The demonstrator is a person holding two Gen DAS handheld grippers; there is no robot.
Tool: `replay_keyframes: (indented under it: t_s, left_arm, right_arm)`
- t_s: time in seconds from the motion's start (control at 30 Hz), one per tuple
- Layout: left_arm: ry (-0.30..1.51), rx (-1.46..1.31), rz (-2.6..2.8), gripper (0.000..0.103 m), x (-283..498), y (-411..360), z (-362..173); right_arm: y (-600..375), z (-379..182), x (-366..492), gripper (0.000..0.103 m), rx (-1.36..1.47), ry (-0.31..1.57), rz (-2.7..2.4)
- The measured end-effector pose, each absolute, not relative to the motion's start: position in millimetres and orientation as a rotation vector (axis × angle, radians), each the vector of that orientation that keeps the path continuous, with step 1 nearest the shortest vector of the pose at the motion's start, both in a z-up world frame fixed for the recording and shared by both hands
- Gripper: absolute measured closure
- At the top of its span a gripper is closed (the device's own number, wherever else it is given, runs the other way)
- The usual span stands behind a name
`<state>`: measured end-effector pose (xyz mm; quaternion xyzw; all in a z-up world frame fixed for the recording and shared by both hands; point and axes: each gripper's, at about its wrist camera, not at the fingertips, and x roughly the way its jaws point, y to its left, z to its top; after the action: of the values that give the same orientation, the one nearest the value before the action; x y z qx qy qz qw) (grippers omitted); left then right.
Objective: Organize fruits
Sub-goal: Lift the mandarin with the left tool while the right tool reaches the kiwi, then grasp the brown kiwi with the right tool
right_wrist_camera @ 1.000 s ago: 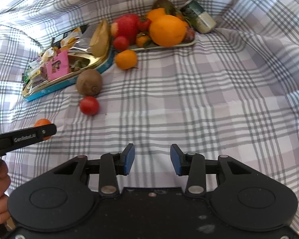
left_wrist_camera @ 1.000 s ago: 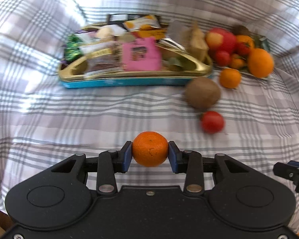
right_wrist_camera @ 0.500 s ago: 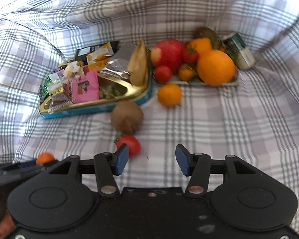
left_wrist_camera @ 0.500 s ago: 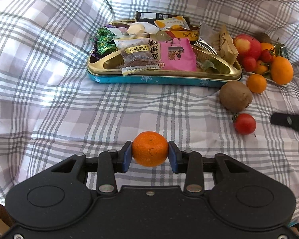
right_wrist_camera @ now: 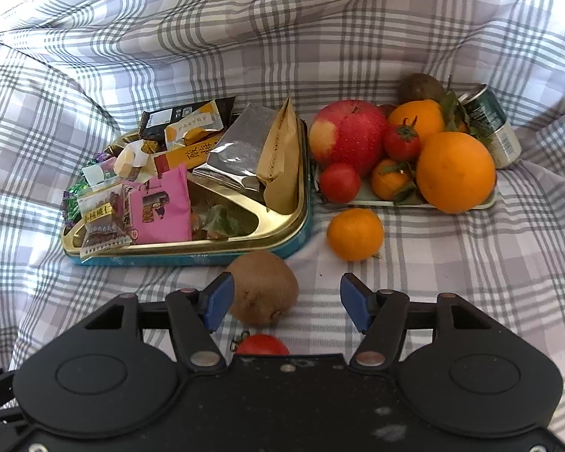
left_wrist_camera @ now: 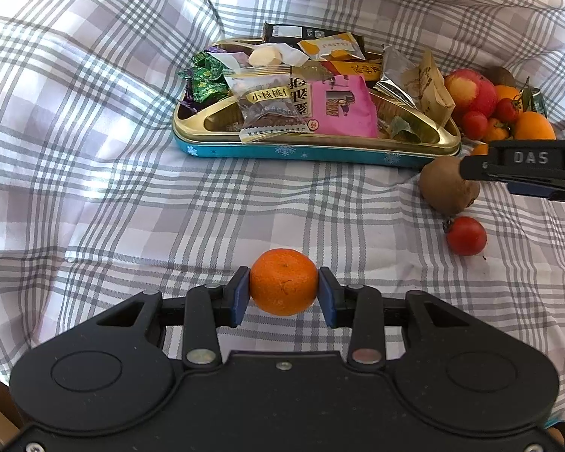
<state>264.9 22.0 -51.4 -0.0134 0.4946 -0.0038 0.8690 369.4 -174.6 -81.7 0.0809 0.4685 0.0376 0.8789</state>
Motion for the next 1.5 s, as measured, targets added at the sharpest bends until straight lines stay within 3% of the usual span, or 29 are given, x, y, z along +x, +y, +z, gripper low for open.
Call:
replay_keyframes:
  t_s: [0.73,0.83,0.87,1.5]
  left_arm:
    - [1.068,-0.055,0.001,0.056,260.0,27.2,-53.8]
    - [1.065,-0.055,0.002,0.056,257.8,26.8,-52.3]
    - [1.064,-0.056,0.003,0.056,257.0,26.7,-51.7]
    - [0.978,-0.031,-0.025,0.056,203.3,12.8,-7.6]
  right_arm:
    - [-149.2,-122.0,388.0,0.033,0.155,0.979,0.081]
    - [-147.6,-121.7,386.4,0.035,0.134,0.959,0.083]
    - [-146.4,-121.0,385.5,0.042,0.124,0.951,0.093]
    - [-181.6,-50.6,313.9,0.043,0.193,0.891,0.052]
